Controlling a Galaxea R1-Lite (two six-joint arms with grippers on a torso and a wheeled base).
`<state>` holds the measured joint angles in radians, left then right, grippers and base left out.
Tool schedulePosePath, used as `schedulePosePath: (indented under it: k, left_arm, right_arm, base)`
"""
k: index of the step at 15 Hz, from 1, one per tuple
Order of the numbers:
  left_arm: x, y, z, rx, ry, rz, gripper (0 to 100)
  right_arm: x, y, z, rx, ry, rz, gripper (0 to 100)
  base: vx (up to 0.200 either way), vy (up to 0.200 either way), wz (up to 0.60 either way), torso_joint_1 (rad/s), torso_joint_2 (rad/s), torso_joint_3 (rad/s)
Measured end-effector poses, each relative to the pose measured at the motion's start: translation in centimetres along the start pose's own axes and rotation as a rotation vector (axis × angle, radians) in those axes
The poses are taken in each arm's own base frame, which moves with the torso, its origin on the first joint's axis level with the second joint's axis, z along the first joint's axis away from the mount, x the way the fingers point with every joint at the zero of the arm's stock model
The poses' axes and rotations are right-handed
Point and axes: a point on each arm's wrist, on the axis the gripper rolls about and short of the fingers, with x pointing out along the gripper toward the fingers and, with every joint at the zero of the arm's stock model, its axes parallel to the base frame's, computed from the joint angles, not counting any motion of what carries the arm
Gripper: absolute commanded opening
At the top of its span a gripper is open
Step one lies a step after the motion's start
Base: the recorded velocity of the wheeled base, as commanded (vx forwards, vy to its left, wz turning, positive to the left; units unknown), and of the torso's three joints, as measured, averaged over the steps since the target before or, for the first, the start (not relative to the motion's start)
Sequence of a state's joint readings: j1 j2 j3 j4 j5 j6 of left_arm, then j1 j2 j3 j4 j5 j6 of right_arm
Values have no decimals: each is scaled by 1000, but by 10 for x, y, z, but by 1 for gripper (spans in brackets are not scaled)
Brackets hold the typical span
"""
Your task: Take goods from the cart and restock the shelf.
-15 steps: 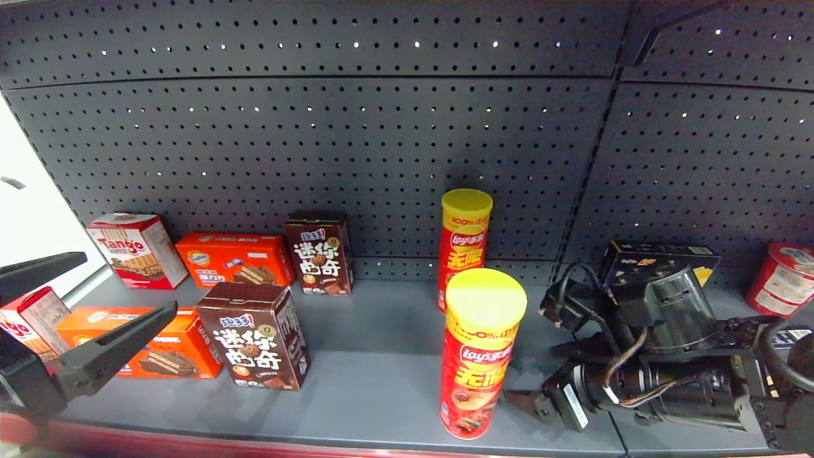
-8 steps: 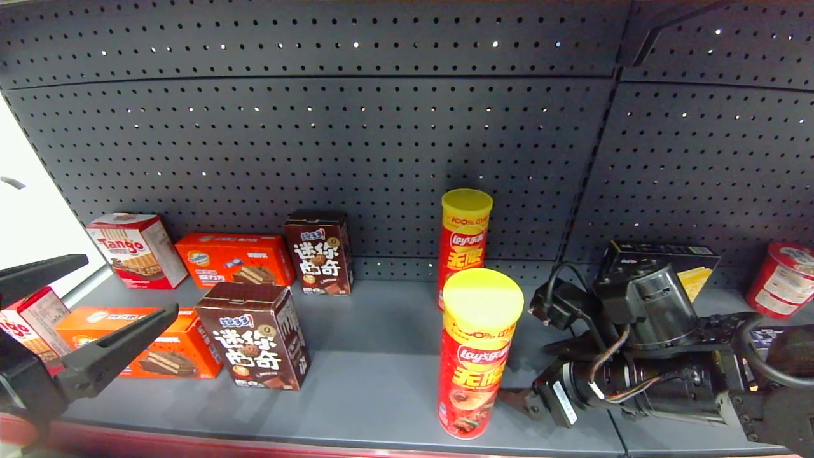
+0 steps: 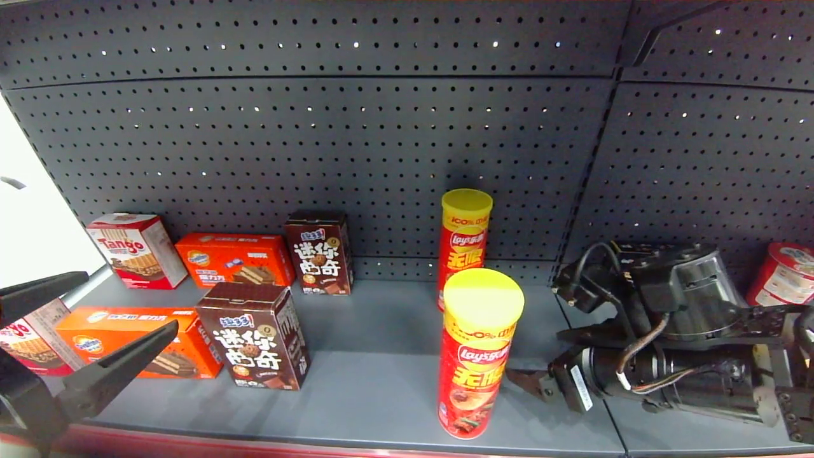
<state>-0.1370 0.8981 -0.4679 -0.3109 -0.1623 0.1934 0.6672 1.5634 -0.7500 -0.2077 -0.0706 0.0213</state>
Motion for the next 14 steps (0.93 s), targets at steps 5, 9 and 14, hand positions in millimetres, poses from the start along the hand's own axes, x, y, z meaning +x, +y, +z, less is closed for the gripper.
schedulePosePath:
  k: [5,9,14]
  left_arm:
    - [-10,-3,-9,0,0,10,100]
    - [-22,-4,-24,-6,11,60,100]
    - [-44,-10,-47,-7,9,159,100]
  right_arm:
    - [-49,-14,14,38,-163,-55,100]
    - [-94,-29,6,77,-279,-122,100]
    - [-147,-46,-28,144,-391,-270,100]
  base:
    - [0,0,0,0,0,0]
    - [0,0,0,0,0,0]
    - [0,0,0,0,0,0]
